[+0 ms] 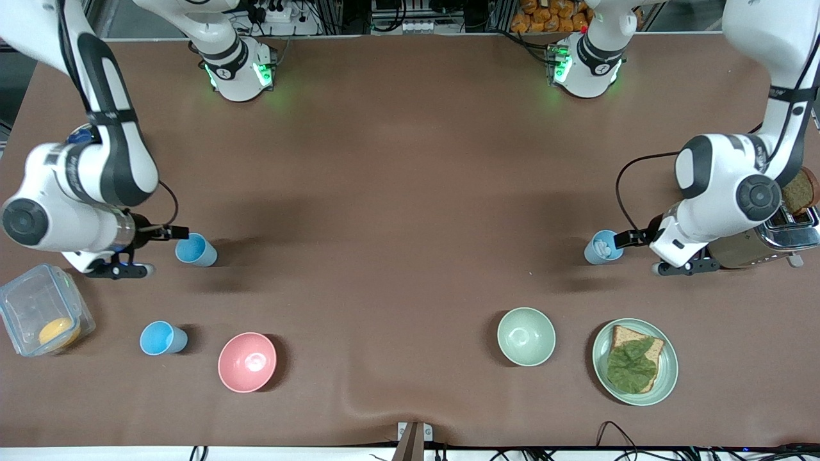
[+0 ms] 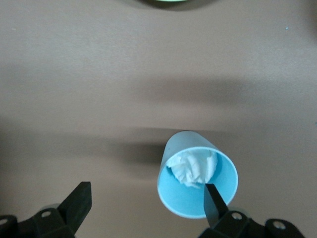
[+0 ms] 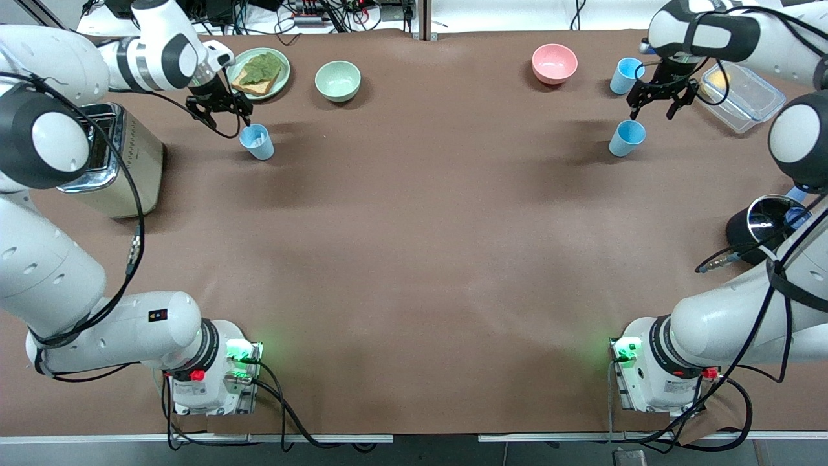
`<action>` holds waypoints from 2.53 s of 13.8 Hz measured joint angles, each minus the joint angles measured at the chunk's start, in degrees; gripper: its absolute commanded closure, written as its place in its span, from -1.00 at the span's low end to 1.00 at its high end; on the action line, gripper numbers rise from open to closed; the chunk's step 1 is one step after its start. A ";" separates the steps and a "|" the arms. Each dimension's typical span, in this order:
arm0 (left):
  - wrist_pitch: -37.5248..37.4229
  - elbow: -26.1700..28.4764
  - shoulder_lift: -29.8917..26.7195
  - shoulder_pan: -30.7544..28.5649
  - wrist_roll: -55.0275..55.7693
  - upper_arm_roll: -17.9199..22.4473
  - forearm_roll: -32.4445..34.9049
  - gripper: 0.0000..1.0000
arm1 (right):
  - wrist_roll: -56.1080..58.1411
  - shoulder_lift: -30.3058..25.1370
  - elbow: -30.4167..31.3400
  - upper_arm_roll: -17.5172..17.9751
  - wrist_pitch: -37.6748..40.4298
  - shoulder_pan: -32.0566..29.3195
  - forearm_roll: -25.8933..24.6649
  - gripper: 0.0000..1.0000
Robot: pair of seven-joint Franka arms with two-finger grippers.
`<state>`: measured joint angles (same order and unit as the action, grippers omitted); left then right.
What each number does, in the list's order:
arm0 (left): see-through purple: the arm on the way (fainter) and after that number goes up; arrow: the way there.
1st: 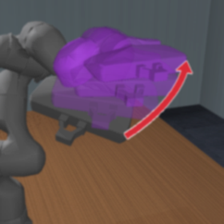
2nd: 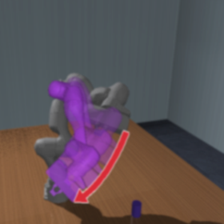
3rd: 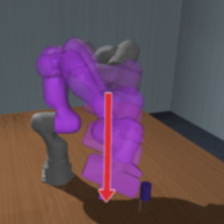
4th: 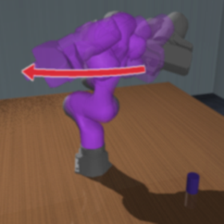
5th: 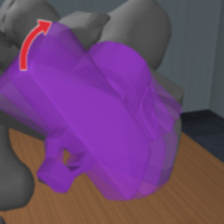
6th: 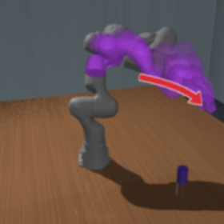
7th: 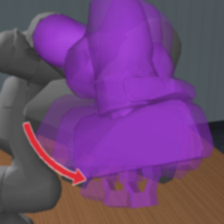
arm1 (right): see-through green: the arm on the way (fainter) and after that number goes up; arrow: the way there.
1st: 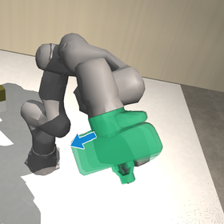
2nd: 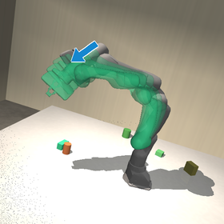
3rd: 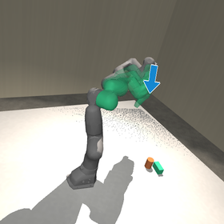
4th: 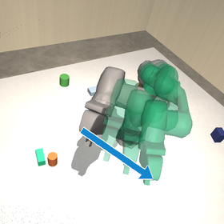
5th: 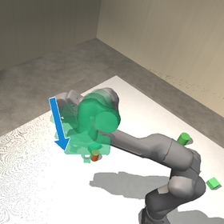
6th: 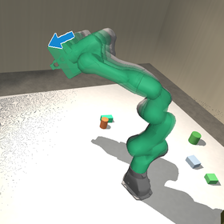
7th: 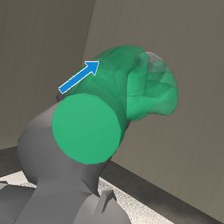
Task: Stack blue cups with both arms
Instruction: 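Lower the left gripper to the tissue cup while the right gripper reaches another cup, then grasp the tissue cup with the left gripper while the right gripper grasps its cup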
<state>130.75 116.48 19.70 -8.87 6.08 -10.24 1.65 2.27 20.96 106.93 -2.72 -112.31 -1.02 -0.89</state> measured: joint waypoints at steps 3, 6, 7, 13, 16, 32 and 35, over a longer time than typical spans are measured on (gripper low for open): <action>1.63 -0.02 2.28 0.81 0.00 -0.26 0.00 -0.21 | -0.05 0.32 -0.11 -0.16 -0.33 -0.25 0.00 -1.00; 1.67 -0.03 3.11 0.94 0.00 -0.27 0.00 1.00 | -0.05 1.35 -0.01 -0.23 -1.84 -2.13 0.00 -1.00; 1.67 -0.03 3.29 1.02 0.00 -0.28 0.00 1.00 | -0.05 2.21 0.01 -0.24 -2.64 -2.62 0.00 -1.00; -1.47 -1.77 0.78 1.51 0.15 -3.36 0.00 1.00 | -0.05 7.53 0.02 0.20 -7.24 -2.56 0.00 -0.68; -3.69 -2.12 -1.67 1.54 4.73 -7.79 0.00 1.00 | -0.05 8.62 0.02 0.21 -8.59 -2.50 0.00 0.98; 1.49 -3.55 3.89 15.43 44.36 -26.96 0.00 1.00 | 4.40 0.52 -5.05 1.55 -0.39 -2.09 0.05 1.00; 3.60 -3.85 5.53 17.75 47.39 -26.89 0.00 1.00 | 4.41 -0.79 -9.58 1.62 6.07 -2.09 0.36 1.00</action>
<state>134.35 112.63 25.23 8.88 53.47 -37.13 1.65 6.68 20.17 97.35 -1.10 -106.24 -3.10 -0.53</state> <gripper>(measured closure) 0.974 0.956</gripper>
